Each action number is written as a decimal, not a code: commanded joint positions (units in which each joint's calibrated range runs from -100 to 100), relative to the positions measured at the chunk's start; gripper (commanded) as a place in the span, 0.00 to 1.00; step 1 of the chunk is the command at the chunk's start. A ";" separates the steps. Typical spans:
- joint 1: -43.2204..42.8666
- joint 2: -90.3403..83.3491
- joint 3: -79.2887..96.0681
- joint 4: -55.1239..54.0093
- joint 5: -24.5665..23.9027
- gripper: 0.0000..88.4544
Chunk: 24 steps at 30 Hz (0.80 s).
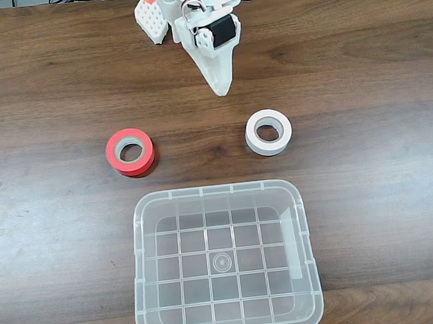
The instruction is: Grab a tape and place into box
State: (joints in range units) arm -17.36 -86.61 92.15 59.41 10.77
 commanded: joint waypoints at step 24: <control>-6.35 72.12 -52.51 -4.95 -2.29 0.02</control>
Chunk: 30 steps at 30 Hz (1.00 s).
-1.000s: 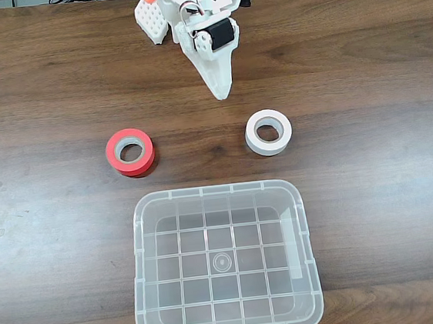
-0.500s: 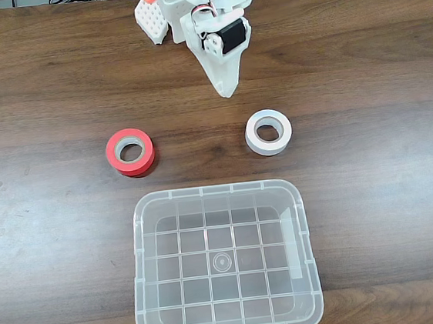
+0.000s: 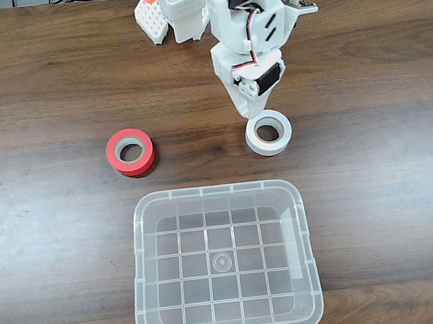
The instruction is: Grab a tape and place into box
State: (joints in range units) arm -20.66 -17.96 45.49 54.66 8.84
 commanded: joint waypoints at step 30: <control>-3.04 14.58 -6.20 -5.26 0.06 0.14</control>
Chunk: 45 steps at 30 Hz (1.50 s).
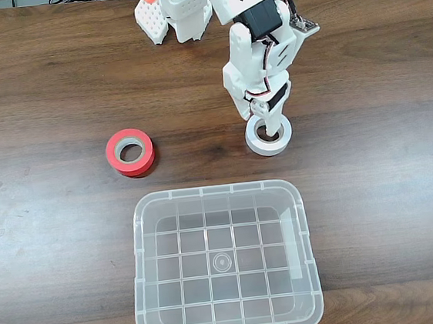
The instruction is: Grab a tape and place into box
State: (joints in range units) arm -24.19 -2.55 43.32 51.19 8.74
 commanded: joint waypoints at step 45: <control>14.90 -11.28 -55.10 25.01 0.33 0.07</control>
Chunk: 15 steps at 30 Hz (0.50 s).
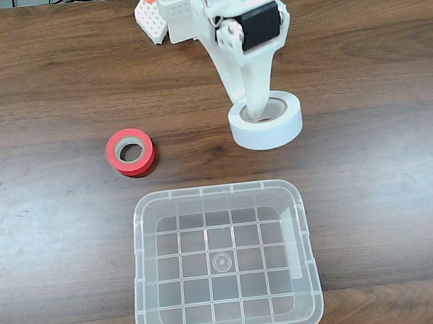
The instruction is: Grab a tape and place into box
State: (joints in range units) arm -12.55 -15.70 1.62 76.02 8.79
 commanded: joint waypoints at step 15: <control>8.96 34.04 -43.11 0.01 -0.04 0.07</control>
State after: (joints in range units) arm -4.96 12.26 -28.52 76.10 8.79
